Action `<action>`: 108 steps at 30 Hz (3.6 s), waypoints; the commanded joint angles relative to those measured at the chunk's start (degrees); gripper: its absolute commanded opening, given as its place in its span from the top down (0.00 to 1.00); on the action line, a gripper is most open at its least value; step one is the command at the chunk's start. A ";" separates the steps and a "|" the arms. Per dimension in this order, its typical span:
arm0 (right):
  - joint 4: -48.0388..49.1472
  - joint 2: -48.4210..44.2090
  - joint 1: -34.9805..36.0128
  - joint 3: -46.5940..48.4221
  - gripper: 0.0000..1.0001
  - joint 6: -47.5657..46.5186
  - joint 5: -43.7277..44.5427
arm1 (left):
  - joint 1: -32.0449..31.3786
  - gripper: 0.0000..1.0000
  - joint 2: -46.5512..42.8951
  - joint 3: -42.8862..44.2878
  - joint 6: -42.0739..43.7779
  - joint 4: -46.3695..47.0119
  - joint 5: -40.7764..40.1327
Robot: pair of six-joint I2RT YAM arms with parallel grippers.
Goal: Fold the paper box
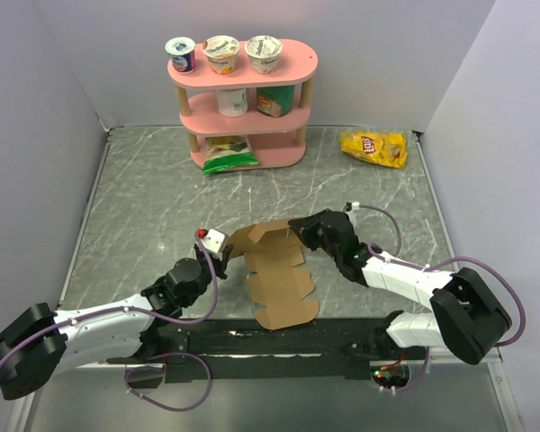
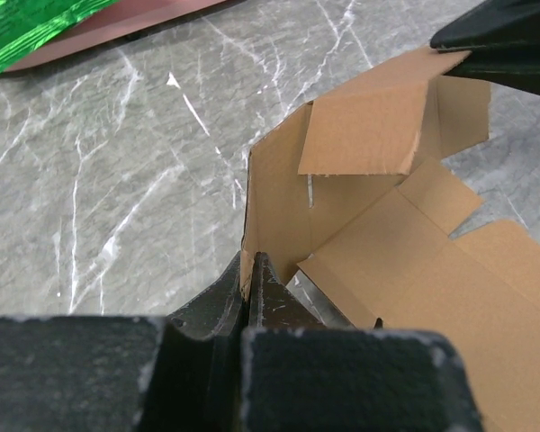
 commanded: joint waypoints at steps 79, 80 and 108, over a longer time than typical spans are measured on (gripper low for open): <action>20.19 -4.33 4.29 -13.13 1.00 -4.68 28.63 | 3.86 0.82 37.84 32.70 -31.34 3.33 19.20; 19.84 -4.51 4.38 -13.04 1.00 -4.51 28.71 | 3.95 0.82 37.93 32.61 -31.34 3.85 19.38; 15.70 -5.30 4.38 -12.86 1.00 -3.62 29.86 | 8.87 0.66 35.82 23.82 -36.26 -1.24 31.42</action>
